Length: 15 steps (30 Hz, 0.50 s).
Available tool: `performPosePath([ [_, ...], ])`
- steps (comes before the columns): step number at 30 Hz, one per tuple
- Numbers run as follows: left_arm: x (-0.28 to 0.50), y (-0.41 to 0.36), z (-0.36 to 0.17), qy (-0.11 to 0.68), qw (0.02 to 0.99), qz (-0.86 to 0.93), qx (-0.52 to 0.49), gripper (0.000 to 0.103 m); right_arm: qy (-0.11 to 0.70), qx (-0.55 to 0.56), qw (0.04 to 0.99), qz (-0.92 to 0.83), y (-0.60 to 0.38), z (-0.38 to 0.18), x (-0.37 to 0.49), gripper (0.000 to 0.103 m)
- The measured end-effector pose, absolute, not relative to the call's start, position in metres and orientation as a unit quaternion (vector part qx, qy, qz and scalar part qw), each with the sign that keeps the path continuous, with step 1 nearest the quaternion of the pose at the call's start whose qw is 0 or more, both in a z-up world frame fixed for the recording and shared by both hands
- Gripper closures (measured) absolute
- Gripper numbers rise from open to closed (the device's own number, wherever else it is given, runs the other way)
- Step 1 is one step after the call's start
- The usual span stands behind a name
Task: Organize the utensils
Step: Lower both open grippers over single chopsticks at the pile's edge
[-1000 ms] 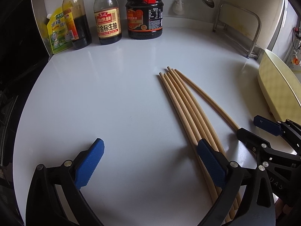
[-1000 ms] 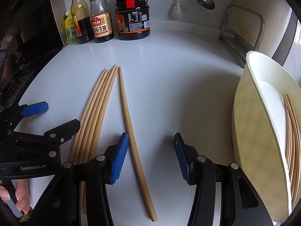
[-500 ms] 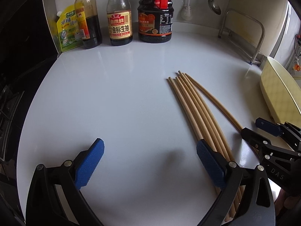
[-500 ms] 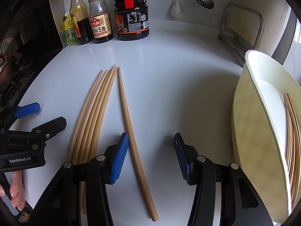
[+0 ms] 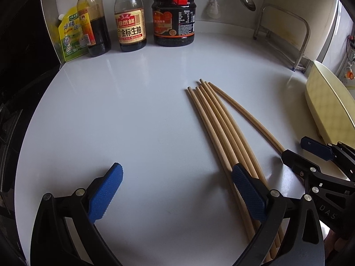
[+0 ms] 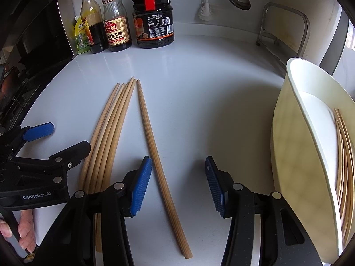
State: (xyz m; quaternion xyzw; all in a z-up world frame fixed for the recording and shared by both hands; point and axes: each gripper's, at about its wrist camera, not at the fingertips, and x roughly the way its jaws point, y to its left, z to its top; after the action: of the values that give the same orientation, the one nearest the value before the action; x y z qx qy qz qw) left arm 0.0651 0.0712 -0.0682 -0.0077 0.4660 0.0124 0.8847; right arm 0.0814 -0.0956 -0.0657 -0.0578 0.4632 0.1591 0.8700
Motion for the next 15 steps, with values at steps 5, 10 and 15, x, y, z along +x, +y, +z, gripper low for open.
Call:
performPosePath([
  [5,0.065,0.068,-0.073,0.476,0.879,0.010,-0.009,0.006,0.463,-0.057,0.870,0.158,-0.096,-0.066,0.081,0.055],
  [10,0.063,0.072,-0.074,0.474,0.880,0.018,-0.004,0.005,0.462,-0.060,0.871,0.158,-0.095,-0.066,0.082,0.055],
  [15,0.063,0.079,-0.074,0.474,0.880,0.024,-0.005,0.006,0.456,-0.069,0.873,0.159,-0.092,-0.066,0.079,0.055],
])
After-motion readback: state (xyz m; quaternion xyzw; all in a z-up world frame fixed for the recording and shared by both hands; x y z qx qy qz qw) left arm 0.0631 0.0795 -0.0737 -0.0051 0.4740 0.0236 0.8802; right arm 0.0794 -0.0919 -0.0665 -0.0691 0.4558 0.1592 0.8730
